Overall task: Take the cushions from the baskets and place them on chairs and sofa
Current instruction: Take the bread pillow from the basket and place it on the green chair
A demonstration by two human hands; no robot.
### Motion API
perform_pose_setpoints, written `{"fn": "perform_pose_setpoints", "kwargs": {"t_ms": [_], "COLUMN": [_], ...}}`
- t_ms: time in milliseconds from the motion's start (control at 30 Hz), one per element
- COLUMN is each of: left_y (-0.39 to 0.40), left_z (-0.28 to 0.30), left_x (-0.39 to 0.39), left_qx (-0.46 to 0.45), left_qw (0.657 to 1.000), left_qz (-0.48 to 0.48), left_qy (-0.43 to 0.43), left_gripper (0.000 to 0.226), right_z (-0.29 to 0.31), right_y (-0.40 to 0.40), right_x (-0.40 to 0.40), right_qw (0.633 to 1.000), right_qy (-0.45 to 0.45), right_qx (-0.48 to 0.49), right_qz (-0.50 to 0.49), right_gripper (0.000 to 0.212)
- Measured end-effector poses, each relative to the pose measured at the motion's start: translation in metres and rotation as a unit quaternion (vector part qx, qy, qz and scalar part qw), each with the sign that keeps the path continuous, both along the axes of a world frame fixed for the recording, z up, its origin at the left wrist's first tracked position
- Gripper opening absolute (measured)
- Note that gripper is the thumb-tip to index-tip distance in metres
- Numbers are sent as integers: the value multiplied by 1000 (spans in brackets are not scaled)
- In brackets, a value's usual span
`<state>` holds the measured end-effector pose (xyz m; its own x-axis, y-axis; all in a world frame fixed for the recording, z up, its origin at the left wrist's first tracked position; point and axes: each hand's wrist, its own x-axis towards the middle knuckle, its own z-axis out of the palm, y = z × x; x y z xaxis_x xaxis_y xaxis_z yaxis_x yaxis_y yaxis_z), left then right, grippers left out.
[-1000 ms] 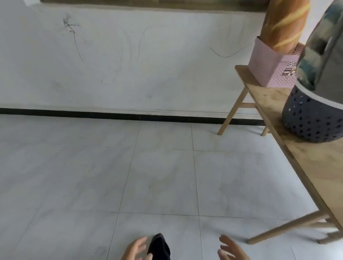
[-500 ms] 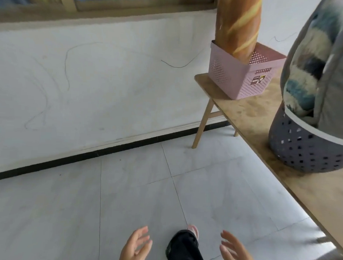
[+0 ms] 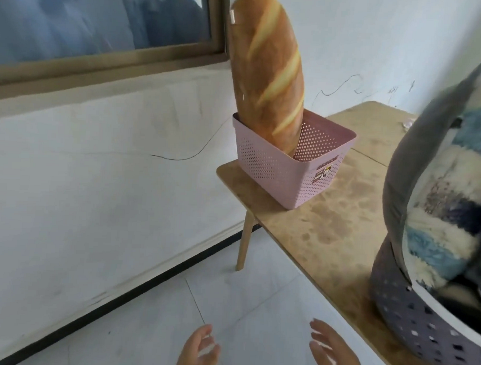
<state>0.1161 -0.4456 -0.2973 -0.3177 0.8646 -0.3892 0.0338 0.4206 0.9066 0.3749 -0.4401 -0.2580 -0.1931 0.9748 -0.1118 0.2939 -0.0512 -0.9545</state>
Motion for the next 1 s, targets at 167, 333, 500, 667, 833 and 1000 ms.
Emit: {"fn": "perform_pose_setpoints", "kwargs": {"t_ms": [167, 333, 500, 667, 833, 1000], "left_y": [116, 243, 374, 474, 541, 591], "left_z": [-46, 4, 74, 143, 204, 251], "left_x": [-33, -56, -90, -80, -50, -34], "left_qx": [-50, 81, 194, 325, 405, 473], "left_qw": [996, 991, 965, 922, 900, 863], "left_qz": [-64, -107, -164, -181, -106, -67], "left_qy": [-30, 23, 70, 109, 118, 163], "left_gripper": [36, 30, 31, 48, 86, 96], "right_z": [-24, -12, 81, 133, 175, 188], "right_y": [76, 210, 328, 415, 512, 608], "right_x": [-13, -68, -99, -99, -94, -76], "right_qw": [994, 966, 939, 916, 922, 949], "right_qy": [-60, -48, -59, -5, 37, 61], "right_qx": [-59, 96, 229, 270, 259, 179], "right_qz": [-63, -235, -250, -296, -286, -252], "right_gripper": [14, 46, 39, 39, 12, 65]}}
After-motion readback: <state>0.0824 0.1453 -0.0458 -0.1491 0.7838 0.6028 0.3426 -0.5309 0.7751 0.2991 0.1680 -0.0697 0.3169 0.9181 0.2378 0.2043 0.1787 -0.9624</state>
